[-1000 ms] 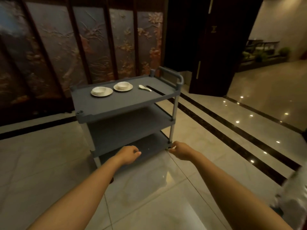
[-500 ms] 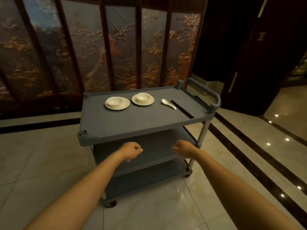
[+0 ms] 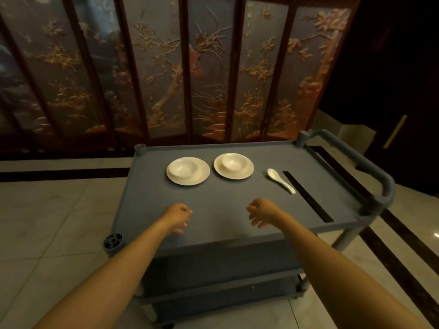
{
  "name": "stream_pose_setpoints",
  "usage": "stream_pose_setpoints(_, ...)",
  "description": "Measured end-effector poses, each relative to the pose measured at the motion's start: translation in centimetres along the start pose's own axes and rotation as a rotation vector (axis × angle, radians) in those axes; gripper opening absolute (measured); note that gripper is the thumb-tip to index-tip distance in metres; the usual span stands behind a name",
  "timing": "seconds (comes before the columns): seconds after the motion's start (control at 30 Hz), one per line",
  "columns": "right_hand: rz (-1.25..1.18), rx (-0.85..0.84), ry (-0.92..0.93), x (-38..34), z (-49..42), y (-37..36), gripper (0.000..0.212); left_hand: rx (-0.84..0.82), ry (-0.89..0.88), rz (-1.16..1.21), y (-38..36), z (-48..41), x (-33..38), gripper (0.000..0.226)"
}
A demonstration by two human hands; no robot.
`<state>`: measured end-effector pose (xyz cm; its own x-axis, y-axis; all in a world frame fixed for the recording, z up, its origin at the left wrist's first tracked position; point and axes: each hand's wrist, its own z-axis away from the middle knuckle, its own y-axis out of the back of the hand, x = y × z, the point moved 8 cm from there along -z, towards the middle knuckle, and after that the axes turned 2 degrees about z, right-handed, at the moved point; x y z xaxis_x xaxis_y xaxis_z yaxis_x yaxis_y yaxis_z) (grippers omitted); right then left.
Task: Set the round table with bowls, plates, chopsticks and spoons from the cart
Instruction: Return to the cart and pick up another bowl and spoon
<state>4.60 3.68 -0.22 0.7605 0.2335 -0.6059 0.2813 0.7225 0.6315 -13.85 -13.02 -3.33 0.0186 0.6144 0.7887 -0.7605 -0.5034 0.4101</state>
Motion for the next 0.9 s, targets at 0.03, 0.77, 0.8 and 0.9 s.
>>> stream_pose_setpoints(0.03,-0.001,-0.015,0.007,-0.9,-1.6,-0.1,0.032,0.025,0.022,0.024,0.8,-1.3,-0.2,0.031)
stream_pose_setpoints(0.77,-0.221,-0.125,-0.019,-11.4,-25.8,-5.7,0.031,0.385,0.194,0.431,8.8,-19.0,0.4,0.038)
stream_pose_setpoints(0.8,-0.227,-0.125,-0.017,-11.6,-26.1,-5.7,0.031,0.366,0.182,0.441,8.7,-19.4,0.9,0.027)
stream_pose_setpoints(0.9,-0.227,-0.119,-0.017,-11.7,-26.5,-5.7,0.03,0.324,0.168,0.438,8.5,-20.5,1.8,0.01)
